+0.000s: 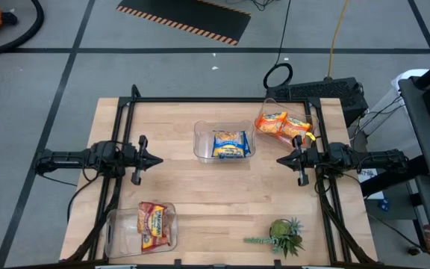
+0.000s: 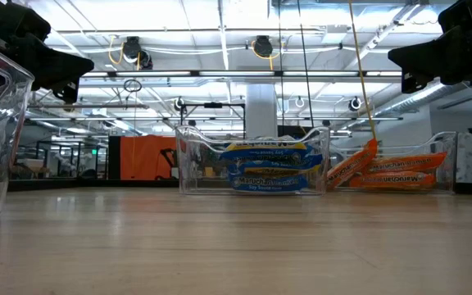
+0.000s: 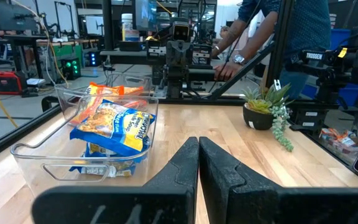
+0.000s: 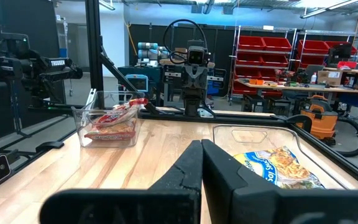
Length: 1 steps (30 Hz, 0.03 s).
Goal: Sort Maruchan noodles
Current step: Return to Home Position
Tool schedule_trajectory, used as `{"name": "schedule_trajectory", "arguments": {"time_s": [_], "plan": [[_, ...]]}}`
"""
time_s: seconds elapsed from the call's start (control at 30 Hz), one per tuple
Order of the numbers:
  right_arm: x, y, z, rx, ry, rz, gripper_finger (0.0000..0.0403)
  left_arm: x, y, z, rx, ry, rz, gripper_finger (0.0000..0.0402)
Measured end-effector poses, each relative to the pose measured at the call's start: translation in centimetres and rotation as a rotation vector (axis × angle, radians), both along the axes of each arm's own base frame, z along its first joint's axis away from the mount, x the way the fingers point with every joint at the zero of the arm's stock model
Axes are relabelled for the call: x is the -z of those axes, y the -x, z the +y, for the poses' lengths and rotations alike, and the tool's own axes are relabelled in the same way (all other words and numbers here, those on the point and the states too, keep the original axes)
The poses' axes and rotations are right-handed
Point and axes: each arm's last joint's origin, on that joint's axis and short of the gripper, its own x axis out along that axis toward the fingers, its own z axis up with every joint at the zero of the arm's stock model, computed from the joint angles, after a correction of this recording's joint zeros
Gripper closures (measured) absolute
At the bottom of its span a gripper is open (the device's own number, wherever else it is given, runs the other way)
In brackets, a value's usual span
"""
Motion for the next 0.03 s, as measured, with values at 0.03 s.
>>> {"name": "schedule_trajectory", "arguments": {"time_s": [0.03], "plan": [[-0.01,0.0,0.0,0.0,0.0,-0.001,0.0403,0.0,0.0,0.0,0.0,0.0,0.0,0.0382]]}}
